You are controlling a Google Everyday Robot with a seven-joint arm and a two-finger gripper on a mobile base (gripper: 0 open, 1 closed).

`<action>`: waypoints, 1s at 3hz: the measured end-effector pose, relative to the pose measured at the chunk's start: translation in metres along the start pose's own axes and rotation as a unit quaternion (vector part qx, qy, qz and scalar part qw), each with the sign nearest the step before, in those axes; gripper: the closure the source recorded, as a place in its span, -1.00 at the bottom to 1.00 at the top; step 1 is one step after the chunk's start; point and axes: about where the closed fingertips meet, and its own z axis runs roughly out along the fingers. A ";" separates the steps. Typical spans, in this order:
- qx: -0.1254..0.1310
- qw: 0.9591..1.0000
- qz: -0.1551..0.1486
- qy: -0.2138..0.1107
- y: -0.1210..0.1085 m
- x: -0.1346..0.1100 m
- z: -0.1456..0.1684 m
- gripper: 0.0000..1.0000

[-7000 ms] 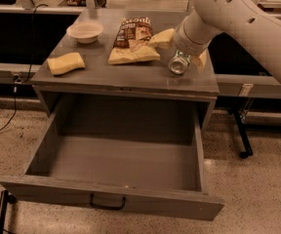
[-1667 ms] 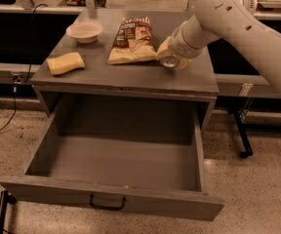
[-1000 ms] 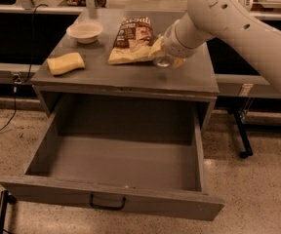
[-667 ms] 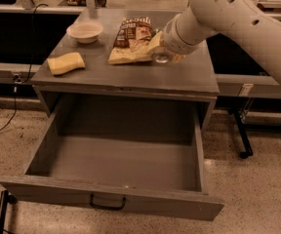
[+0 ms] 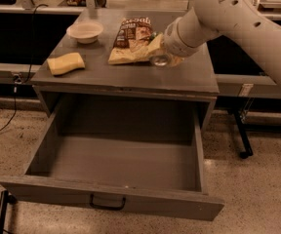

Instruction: Place green can into top drawer

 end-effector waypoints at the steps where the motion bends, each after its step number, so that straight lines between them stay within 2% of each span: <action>1: 0.065 0.997 -0.028 -0.036 -0.020 -0.036 -0.008 1.00; 2: 0.104 0.991 -0.069 -0.042 -0.044 -0.047 -0.015 1.00; 3: 0.098 0.992 -0.071 -0.041 -0.040 -0.046 -0.013 1.00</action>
Offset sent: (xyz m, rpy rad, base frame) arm -0.0302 0.0180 -0.0022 0.0696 0.0112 0.1166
